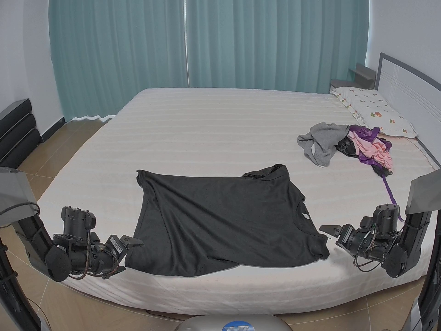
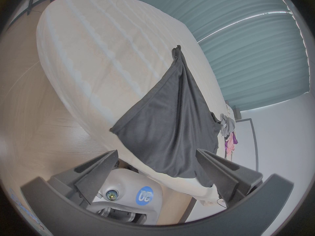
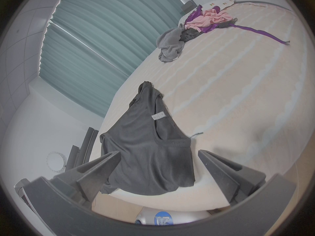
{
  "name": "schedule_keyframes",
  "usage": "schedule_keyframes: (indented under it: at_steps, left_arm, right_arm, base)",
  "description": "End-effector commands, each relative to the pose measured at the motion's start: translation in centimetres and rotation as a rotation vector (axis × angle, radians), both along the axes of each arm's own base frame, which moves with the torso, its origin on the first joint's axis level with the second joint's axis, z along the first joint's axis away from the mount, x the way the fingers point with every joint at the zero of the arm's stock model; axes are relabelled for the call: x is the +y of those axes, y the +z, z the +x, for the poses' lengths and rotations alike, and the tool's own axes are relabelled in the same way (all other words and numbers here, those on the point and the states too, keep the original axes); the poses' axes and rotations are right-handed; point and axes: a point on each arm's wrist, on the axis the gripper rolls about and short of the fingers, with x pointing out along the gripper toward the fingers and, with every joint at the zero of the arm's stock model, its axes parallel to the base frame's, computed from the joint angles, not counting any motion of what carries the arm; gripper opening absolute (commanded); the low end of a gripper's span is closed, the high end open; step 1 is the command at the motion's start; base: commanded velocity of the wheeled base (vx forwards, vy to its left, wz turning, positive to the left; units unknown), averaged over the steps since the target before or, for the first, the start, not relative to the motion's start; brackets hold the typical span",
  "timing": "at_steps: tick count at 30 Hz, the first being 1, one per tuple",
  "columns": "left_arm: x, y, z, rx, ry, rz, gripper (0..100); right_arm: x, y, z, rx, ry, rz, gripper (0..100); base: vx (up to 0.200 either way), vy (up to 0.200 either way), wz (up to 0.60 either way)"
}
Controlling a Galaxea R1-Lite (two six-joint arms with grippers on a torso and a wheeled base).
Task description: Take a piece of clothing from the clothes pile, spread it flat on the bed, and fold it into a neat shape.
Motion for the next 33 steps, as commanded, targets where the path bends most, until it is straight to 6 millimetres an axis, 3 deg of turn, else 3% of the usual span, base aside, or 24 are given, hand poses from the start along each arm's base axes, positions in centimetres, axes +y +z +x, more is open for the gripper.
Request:
schedule_keyframes:
  at_steps: [1,9,20,32,33]
  left_arm:
    - [0.0,-1.2,0.2,0.038,0.022,0.052,100]
    - [-1.6,-3.6,0.8,0.055,-0.025,0.226,100]
    - [-2.6,-5.7,2.9,-0.027,-0.043,0.337,100]
    - [-2.5,-6.0,3.6,-0.044,-0.054,0.361,100]
    - [-2.5,-6.0,3.6,-0.044,-0.054,0.361,0]
  right_arm:
    - [0.1,-0.3,-0.1,0.014,0.007,0.004,100]
    - [0.3,-0.6,0.0,0.021,0.013,0.006,100]
    - [0.3,-0.4,0.0,0.013,0.015,0.010,100]
    - [0.3,-0.3,0.0,0.013,0.016,0.010,100]
    - [0.3,-0.3,0.0,0.011,0.016,0.010,100]
  base:
    - [0.000,0.000,0.00]
    - [0.000,0.000,0.00]
    - [0.000,0.000,0.00]
    - [0.000,0.000,0.00]
    - [0.000,0.000,0.00]
